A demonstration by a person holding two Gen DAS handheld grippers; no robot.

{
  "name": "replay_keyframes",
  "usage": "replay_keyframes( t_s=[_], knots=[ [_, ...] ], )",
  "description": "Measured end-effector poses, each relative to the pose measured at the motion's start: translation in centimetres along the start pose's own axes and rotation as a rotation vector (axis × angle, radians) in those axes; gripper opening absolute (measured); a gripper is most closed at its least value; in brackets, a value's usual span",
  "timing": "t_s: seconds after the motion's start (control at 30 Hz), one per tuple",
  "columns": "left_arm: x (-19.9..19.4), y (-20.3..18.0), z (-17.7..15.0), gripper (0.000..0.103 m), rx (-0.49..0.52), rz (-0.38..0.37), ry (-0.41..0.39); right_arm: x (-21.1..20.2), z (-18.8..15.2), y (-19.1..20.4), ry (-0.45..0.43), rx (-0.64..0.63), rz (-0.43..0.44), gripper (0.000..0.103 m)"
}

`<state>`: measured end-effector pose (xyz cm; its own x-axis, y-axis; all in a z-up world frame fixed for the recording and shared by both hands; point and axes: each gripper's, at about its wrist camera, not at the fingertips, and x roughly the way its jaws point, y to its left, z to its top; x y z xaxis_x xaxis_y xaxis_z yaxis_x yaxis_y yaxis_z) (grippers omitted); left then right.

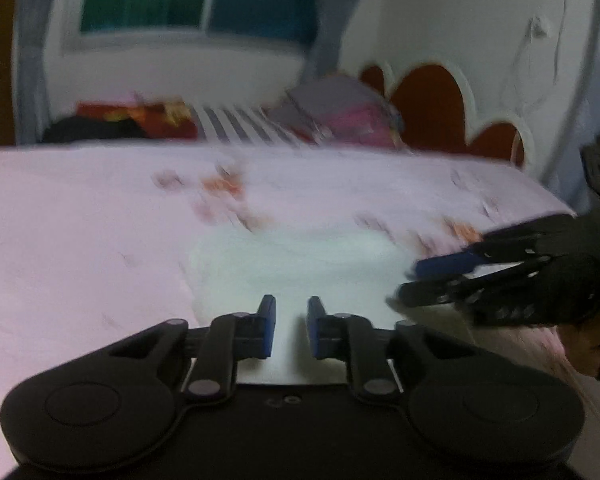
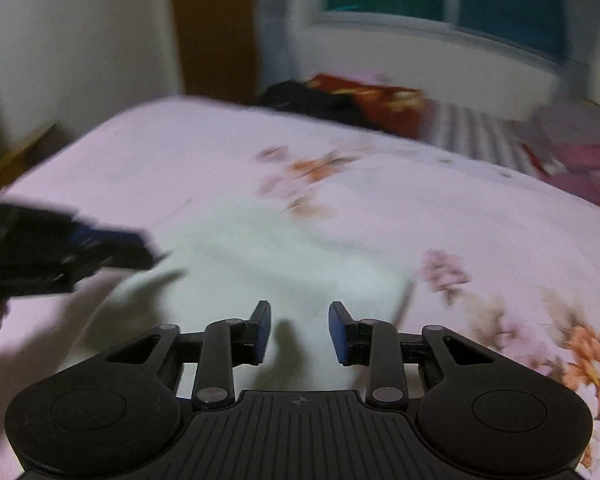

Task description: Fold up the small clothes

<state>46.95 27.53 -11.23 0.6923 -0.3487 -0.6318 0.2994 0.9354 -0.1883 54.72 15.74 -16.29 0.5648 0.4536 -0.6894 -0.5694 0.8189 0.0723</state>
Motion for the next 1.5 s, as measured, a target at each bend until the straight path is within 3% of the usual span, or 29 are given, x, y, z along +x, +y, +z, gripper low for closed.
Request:
replay_keyframes(
  t_s=[0.1, 0.17, 0.27, 0.37, 0.43, 0.53, 0.6, 0.73, 0.83, 0.9, 1.03, 1.17, 1.27, 1.5],
  knots=[
    [1.7, -0.3, -1.8, 0.014, -0.075, -0.075, 0.053, 2.2, -2.0, 0.0, 0.084, -0.076, -0.088, 0.032],
    [1.4, -0.7, -1.9, 0.014, -0.089, -0.058, 0.04, 2.5, -2.3, -1.7, 0.091, 0.033, -0.06, 0.036],
    [-0.3, -1.1, -2.0, 0.014, -0.135, -0.051, 0.008, 2.2, -2.0, -1.7, 0.089, 0.046, -0.083, 0.037],
    [-3.3, -1.9, -3.3, 0.014, -0.122, 0.005, -0.003, -0.6, -2.2, -0.5, 0.04, 0.058, -0.087, 0.035],
    [-5.0, -2.1, -4.6, 0.014, -0.148, 0.026, 0.002, -4.2, -3.3, 0.4, 0.023, 0.059, -0.027, 0.034],
    [-6.3, -3.2, -6.5, 0.014, -0.173, 0.047, 0.024, -6.4, -5.3, 4.0, 0.022, -0.027, 0.039, 0.034],
    [-6.2, -4.1, -7.5, 0.014, -0.171, 0.049, 0.044, -6.2, -6.7, 5.5, 0.051, -0.067, 0.057, 0.034],
    [-5.3, -5.3, -9.0, 0.017, -0.158, 0.109, 0.09, -4.4, -9.5, 5.4, 0.15, -0.115, -0.081, 0.028],
    [-5.1, -6.3, -8.7, 0.017, -0.137, 0.172, 0.1, -4.2, -10.2, 3.9, 0.145, 0.0, -0.05, 0.028],
    [-5.6, -7.2, -8.6, 0.015, -0.121, 0.2, 0.102, -4.4, -10.1, 4.4, 0.144, -0.034, -0.065, 0.028],
    [-6.0, -8.4, -9.0, 0.014, -0.094, 0.219, 0.116, -4.5, -10.2, 3.7, 0.154, 0.073, -0.039, 0.028],
    [-5.8, -8.8, -9.4, 0.014, -0.105, 0.247, 0.114, -4.7, -10.2, 4.0, 0.16, 0.076, -0.057, 0.028],
    [-7.2, -10.0, -8.9, 0.014, -0.105, 0.264, 0.091, -6.6, -10.3, 3.7, 0.146, 0.129, -0.045, 0.028],
    [-13.4, -14.3, -9.8, 0.014, -0.078, 0.25, 0.009, -16.1, -11.8, 5.2, -0.006, 0.154, -0.028, 0.028]
  ],
)
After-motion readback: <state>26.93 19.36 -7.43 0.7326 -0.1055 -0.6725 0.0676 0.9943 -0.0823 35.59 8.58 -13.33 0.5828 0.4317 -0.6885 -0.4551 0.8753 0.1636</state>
